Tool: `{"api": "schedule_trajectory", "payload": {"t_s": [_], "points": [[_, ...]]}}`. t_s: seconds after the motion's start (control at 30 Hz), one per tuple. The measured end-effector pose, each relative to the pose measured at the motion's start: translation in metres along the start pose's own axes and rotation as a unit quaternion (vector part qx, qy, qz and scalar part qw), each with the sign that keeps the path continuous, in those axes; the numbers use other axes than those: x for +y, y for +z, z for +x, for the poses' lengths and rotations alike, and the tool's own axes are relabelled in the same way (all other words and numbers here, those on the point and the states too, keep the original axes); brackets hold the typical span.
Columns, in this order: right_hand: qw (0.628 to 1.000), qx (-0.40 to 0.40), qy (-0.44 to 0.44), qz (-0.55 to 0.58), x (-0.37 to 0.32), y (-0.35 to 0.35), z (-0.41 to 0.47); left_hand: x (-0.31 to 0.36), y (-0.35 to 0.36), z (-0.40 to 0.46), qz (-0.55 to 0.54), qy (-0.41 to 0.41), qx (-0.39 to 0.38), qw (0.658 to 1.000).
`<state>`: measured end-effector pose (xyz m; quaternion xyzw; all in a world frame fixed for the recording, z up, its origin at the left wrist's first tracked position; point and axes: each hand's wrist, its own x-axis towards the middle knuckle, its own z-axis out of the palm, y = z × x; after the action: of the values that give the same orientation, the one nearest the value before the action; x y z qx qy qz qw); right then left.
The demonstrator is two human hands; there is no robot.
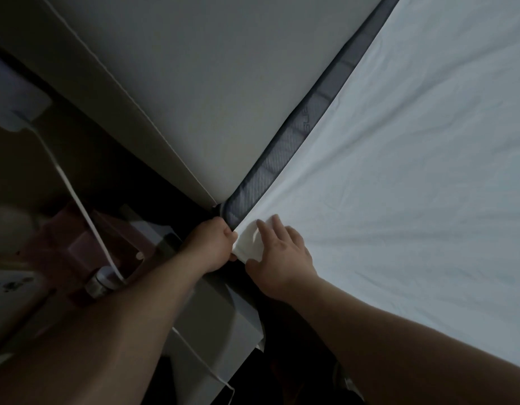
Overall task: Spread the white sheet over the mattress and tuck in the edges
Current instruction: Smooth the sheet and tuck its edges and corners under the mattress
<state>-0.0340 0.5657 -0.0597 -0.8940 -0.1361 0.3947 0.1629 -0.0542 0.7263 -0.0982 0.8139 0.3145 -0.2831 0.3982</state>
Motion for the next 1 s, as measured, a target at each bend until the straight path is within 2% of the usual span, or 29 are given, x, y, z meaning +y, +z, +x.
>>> {"api": "schedule_trajectory", "payload": {"t_s": [0.27,0.43,0.57,0.67,0.87,1.0], "points": [[0.998,-0.055,-0.044,0.002,-0.03,-0.012,0.028,-0.013,-0.023,0.011,0.024,-0.005,0.049,0.998],[0.998,-0.024,-0.049,0.006,-0.03,-0.017,0.033,-0.017,-0.03,0.017,0.043,-0.024,0.069,0.996],[0.998,0.05,0.023,-0.028,-0.007,-0.021,0.022,-0.023,-0.016,0.012,0.048,-0.054,0.035,0.997],[0.996,0.056,0.065,-0.022,0.018,-0.02,0.013,-0.022,-0.013,0.012,-0.011,-0.066,0.02,0.998],[0.989,0.096,0.04,-0.103,0.046,-0.009,-0.003,-0.009,-0.011,0.014,-0.073,-0.056,0.015,0.996],[0.99,0.102,0.05,-0.08,0.05,-0.015,0.007,-0.017,-0.008,0.023,-0.121,-0.033,0.047,0.991]]}}
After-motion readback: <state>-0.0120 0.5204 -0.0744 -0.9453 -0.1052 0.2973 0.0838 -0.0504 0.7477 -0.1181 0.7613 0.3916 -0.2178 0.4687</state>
